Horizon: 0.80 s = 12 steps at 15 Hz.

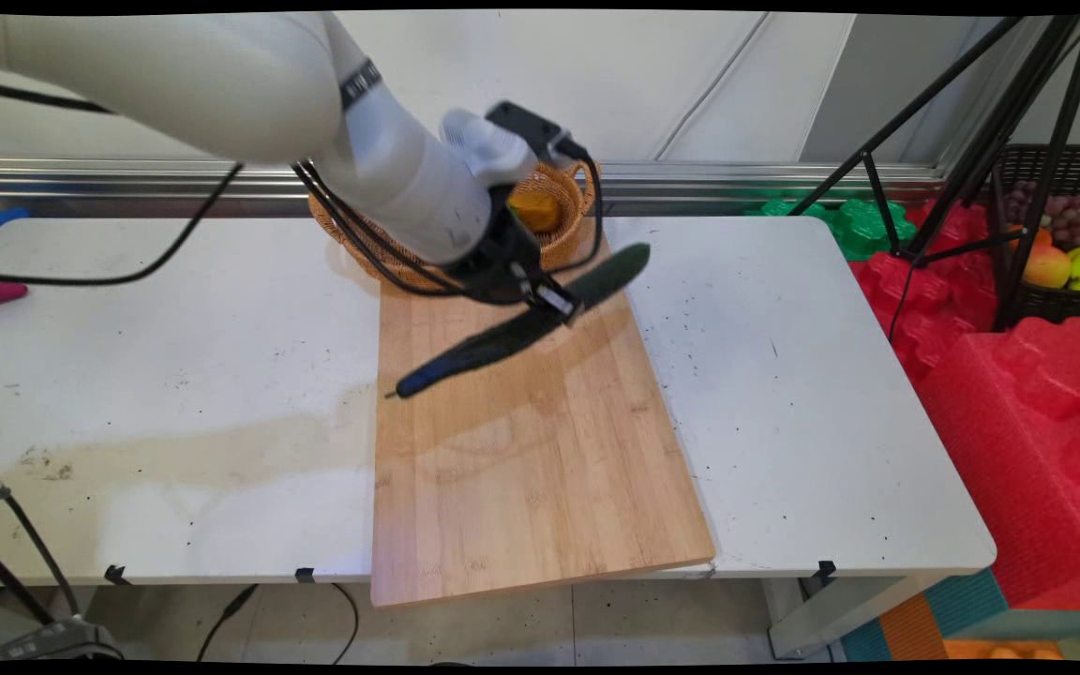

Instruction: Place the picked object on the cutting board

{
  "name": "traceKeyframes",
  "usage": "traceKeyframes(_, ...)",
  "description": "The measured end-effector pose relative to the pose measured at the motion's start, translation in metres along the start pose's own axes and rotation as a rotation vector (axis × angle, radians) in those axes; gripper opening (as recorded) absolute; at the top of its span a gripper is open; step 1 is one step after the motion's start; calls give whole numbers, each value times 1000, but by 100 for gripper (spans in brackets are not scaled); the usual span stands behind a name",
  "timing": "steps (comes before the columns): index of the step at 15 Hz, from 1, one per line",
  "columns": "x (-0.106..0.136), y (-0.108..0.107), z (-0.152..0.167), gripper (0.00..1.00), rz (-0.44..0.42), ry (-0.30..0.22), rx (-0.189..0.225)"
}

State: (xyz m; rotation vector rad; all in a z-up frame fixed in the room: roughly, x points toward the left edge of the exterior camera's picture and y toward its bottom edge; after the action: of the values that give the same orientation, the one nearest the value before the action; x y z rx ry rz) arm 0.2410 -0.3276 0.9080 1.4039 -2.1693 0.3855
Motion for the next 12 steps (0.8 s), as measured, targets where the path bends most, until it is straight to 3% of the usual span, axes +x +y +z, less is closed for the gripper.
traceKeyframes(12, -45, 23, 68, 0, 64, -75, -18)
